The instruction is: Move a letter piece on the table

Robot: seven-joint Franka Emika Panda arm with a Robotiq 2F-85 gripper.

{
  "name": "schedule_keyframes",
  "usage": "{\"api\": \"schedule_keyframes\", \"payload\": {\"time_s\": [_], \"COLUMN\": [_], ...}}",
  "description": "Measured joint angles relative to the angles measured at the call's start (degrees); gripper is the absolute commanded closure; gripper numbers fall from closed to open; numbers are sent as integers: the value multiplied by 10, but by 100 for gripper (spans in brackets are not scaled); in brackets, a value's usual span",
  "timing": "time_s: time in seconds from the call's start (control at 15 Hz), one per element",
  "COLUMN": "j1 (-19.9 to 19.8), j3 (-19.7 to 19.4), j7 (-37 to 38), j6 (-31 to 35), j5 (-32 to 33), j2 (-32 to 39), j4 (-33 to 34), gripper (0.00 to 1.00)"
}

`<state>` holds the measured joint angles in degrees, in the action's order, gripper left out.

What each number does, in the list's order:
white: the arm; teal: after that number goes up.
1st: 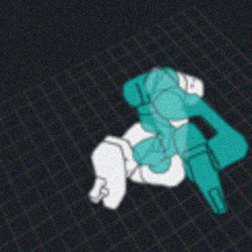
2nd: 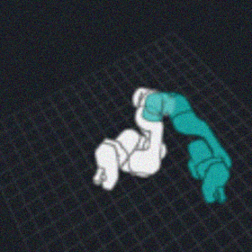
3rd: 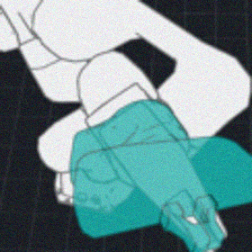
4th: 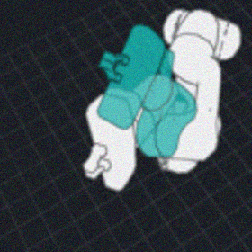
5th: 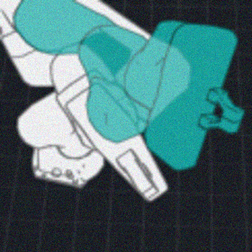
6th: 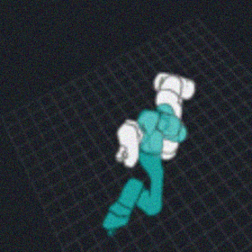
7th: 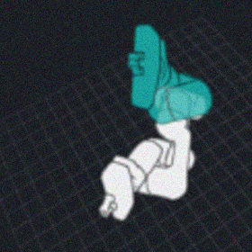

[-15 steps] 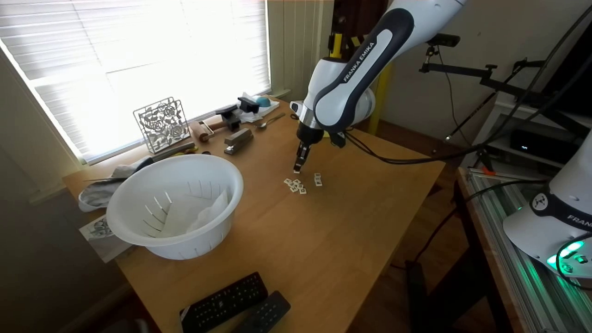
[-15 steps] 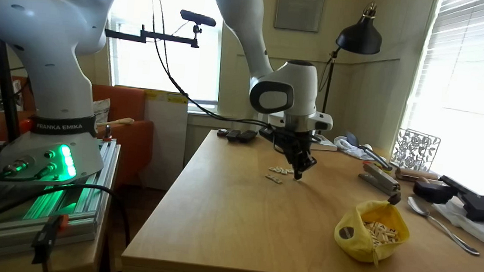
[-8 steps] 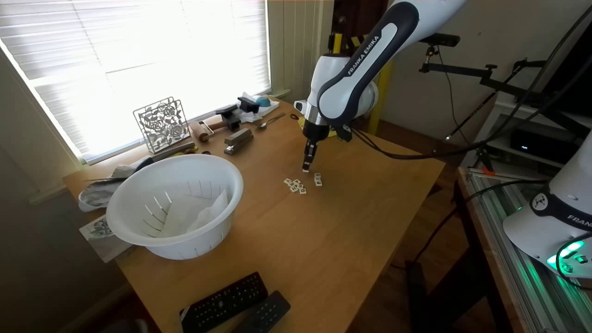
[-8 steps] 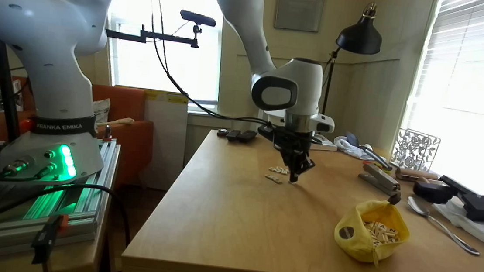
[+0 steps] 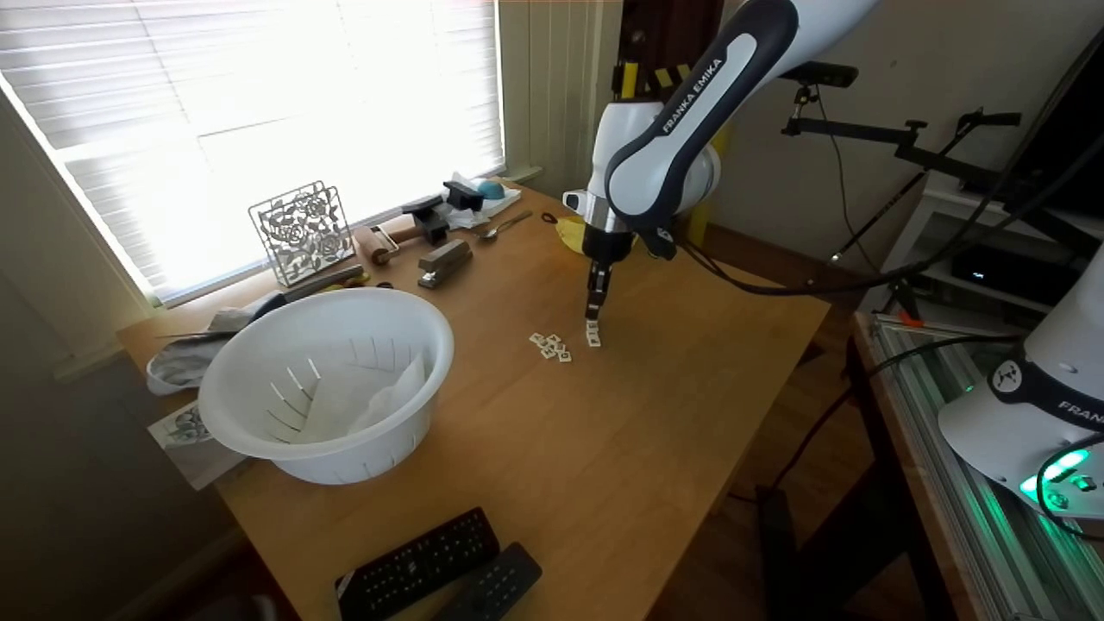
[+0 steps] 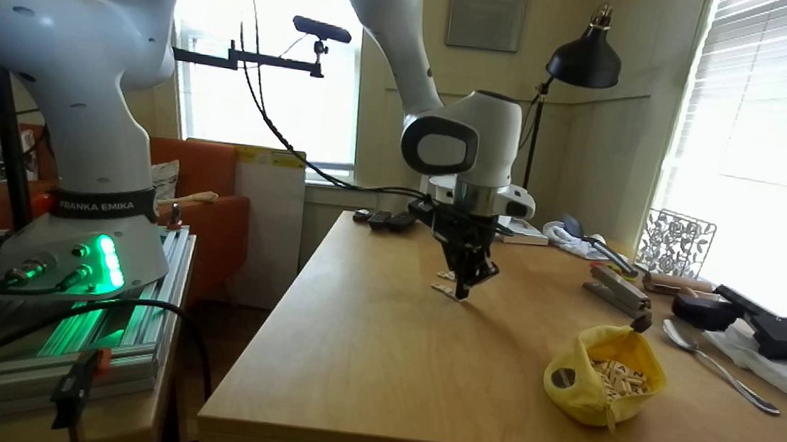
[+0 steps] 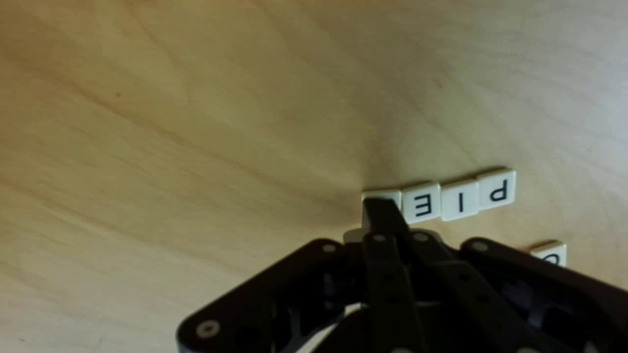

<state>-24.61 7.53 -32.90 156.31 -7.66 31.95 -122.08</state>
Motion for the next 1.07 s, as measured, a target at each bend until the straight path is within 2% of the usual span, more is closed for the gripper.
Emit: {"api": "schedule_keyframes", "payload": {"time_s": [1.07], "j1": [0], "j3": [5], "j7": [-28], "j6": [8], "j5": [-2], "j2": [-6], "j4": [-13], "gripper": [100]}}
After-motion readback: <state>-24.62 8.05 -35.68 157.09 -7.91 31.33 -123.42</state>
